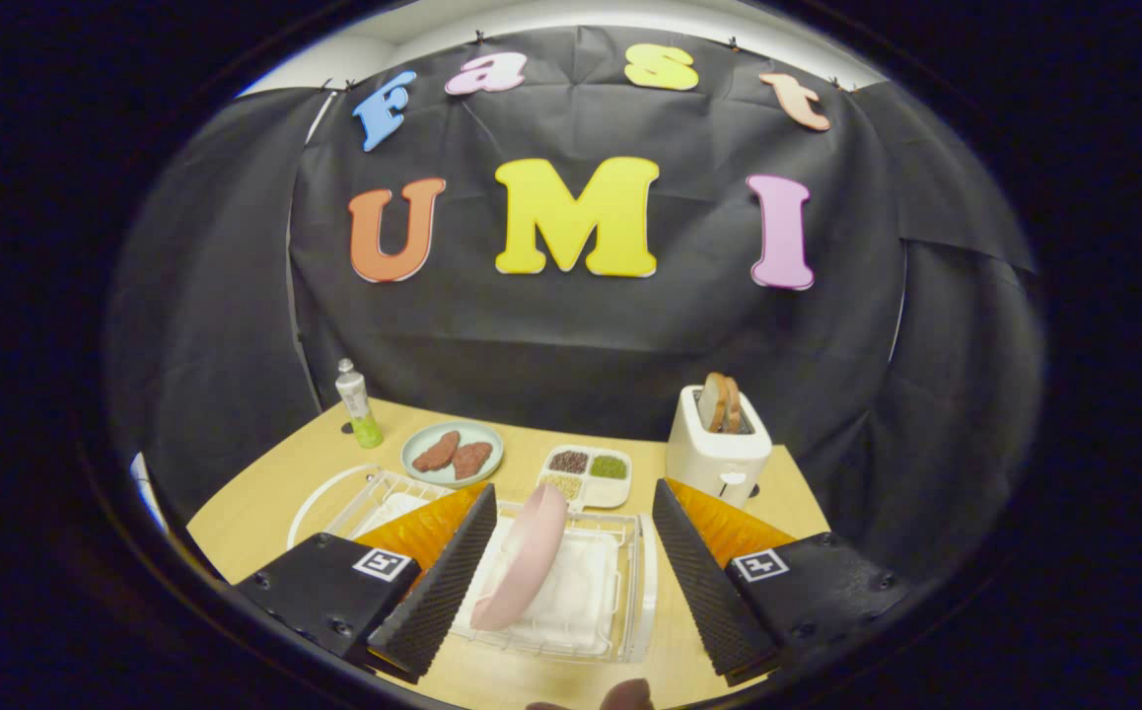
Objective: Take the plate from the dish rack, then take the spoon from the basket and place it into the plate.
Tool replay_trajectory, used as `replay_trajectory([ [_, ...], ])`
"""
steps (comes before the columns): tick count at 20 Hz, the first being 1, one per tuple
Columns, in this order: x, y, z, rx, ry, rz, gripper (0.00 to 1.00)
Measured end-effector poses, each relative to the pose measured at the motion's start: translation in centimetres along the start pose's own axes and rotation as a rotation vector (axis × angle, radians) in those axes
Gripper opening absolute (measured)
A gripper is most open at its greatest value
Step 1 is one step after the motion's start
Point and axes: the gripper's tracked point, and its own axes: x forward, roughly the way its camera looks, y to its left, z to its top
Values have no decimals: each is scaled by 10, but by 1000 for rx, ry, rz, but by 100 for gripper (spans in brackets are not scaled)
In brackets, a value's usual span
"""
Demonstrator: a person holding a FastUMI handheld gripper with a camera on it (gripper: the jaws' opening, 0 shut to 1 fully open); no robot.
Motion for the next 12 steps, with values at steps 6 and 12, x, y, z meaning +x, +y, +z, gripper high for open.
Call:
replay_trajectory([
  [6, 50, 14, -31, 91, 216, 8, 100],
  [12, 77, 29, -58, 206, 369, -15, 78],
])
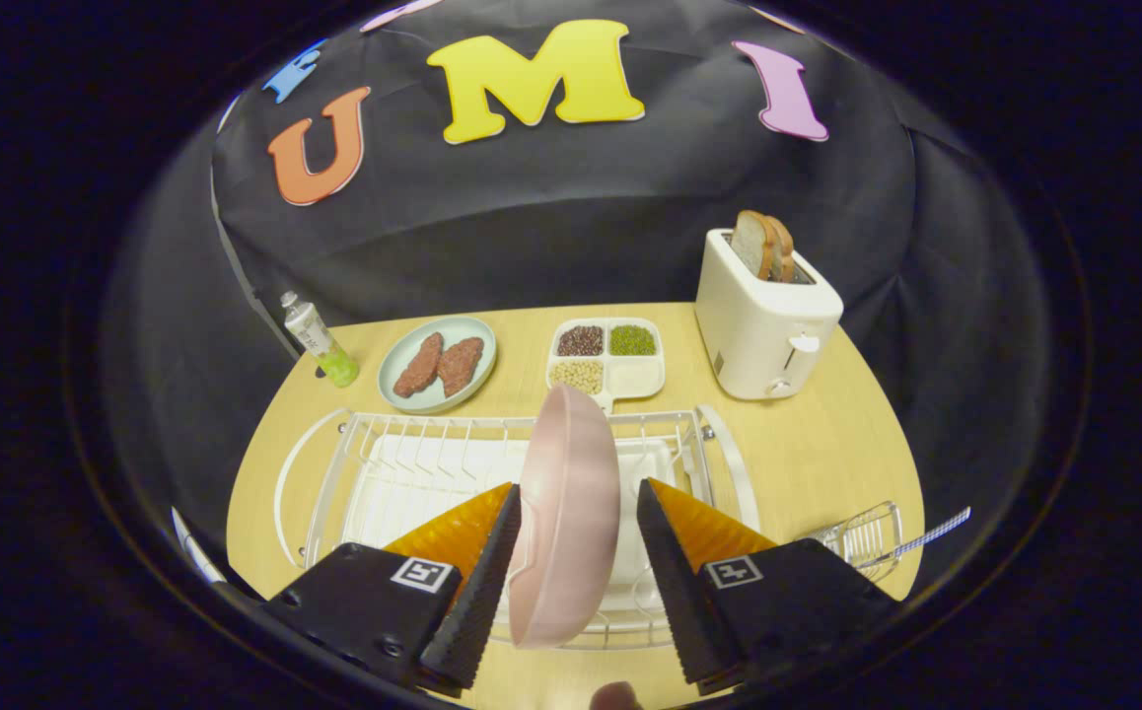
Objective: Take the plate from the dish rack, then take the spoon from the basket and place it into the plate.
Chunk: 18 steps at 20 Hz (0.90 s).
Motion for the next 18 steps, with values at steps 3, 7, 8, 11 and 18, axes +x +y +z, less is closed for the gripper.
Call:
replay_trajectory([
  [3, 4, 4, -7, 49, 52, -26, 60],
  [7, -4, 5, -2, 63, 79, -106, 40],
  [8, -9, 4, 3, 51, 75, -134, 38],
  [11, -27, -1, 22, -3, 39, -221, 38],
  [18, -78, 14, -3, -29, -10, -47, 28],
])
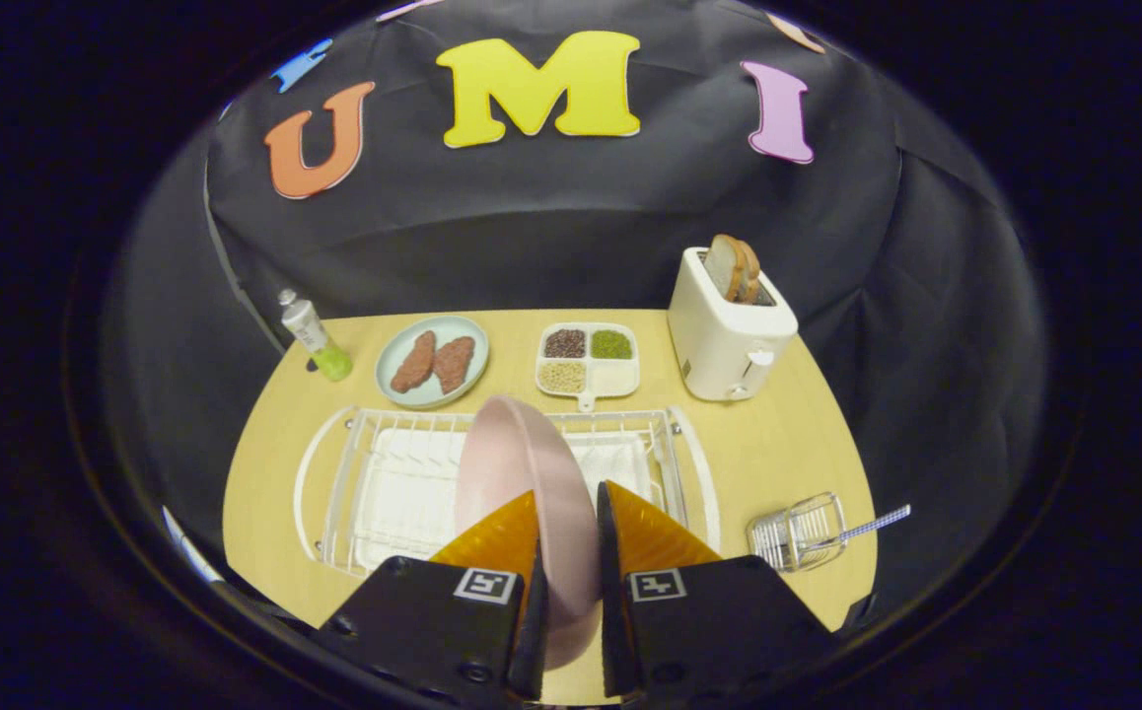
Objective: Take the plate from the dish rack, then take the spoon from the basket and place it into the plate.
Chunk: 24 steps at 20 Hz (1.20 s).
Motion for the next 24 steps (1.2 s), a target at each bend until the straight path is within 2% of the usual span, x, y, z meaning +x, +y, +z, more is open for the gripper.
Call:
replay_trajectory([
  [3, -21, -7, -33, 36, -16, 102, 27],
  [7, -37, -19, -100, 106, -11, 230, 27],
  [10, -27, -33, -155, 192, 8, 297, 27],
  [14, 3, -41, -221, 354, 105, 388, 27],
  [18, 25, -39, -254, 435, 163, 436, 27],
  [24, 54, -36, -264, 517, 176, 494, 28],
])
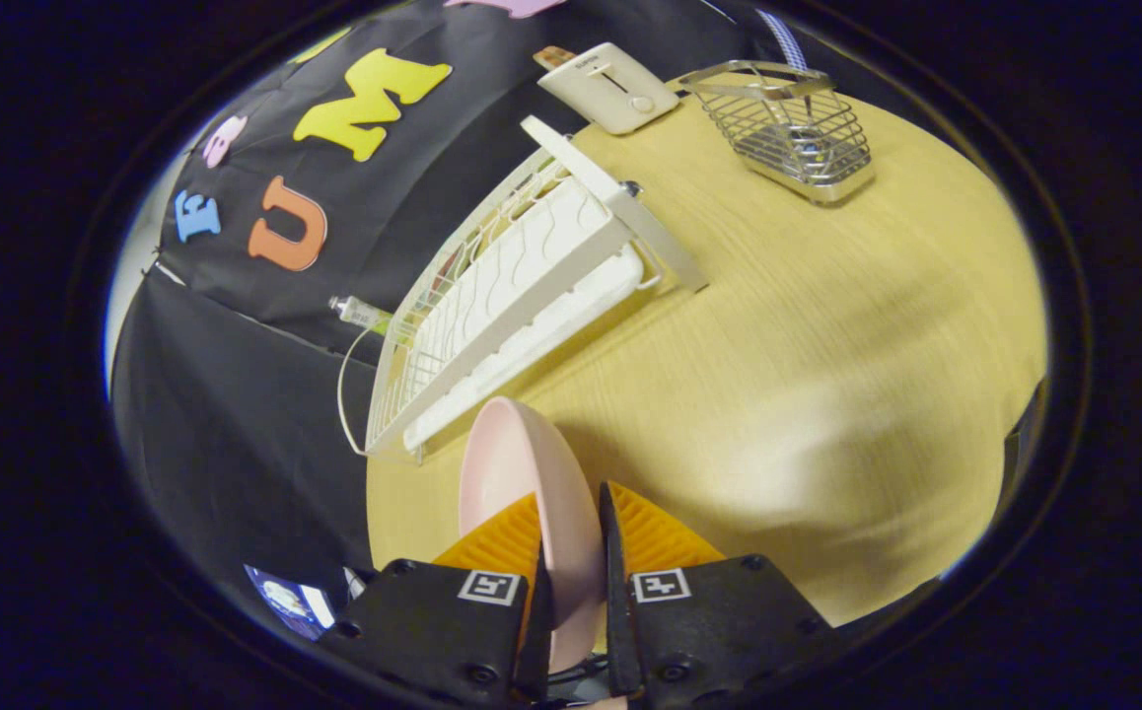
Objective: Take the plate from the dish rack, then take the spoon from the basket and place it into the plate.
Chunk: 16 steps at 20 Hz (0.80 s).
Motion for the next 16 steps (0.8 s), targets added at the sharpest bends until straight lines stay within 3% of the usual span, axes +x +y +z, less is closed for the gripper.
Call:
replay_trajectory([
  [4, 4, -4, 4, 12, -23, 4, 30],
  [10, -13, -13, 21, -77, -126, -66, 52],
  [13, -35, -15, 33, -205, -241, -116, 60],
  [16, -64, -18, 47, -374, -366, -186, 78],
])
